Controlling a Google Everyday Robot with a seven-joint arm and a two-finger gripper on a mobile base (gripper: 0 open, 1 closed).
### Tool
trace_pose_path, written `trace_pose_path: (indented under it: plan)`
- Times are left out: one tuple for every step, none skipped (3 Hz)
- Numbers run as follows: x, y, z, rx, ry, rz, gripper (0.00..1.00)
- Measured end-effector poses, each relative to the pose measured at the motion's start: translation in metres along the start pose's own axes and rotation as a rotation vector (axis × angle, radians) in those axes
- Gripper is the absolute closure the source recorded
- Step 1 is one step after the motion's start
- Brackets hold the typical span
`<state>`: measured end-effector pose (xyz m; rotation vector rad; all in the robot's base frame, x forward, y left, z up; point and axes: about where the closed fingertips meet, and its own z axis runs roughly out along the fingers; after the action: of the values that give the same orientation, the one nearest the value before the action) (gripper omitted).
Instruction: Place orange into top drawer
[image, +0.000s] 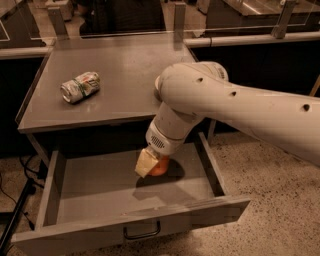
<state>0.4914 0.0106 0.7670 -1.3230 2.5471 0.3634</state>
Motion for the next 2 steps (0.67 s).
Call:
trace_pose_path:
  plan:
    - [0.010, -0.020, 0.032, -0.005, 0.012, 0.022, 1.00]
    - [0.013, -0.039, 0.069, -0.014, 0.018, 0.043, 1.00]
